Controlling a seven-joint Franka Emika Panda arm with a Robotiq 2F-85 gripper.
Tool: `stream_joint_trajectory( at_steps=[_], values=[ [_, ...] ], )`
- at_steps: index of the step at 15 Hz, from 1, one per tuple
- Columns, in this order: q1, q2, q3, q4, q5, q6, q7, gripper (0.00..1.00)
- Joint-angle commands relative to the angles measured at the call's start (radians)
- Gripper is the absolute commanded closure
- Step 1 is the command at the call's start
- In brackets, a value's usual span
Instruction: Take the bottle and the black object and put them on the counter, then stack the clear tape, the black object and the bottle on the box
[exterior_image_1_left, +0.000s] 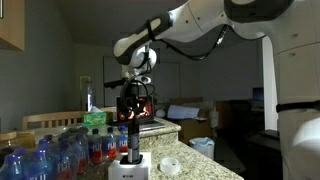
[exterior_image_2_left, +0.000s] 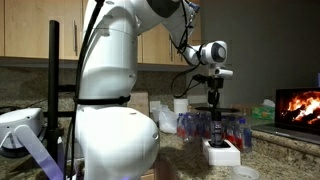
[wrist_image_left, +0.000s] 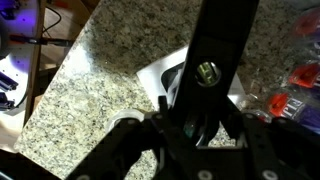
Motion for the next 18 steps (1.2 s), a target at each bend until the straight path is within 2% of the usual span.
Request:
stream_joint_trajectory(
  at_steps=[1,18],
  values=[
    [0.006,-0.014,-0.011,-0.024,0.012,0.021,-0.042,0.72],
    [0.018,-0.122,0.01,0.022,-0.077,-0.028,-0.024,0.72]
  ],
)
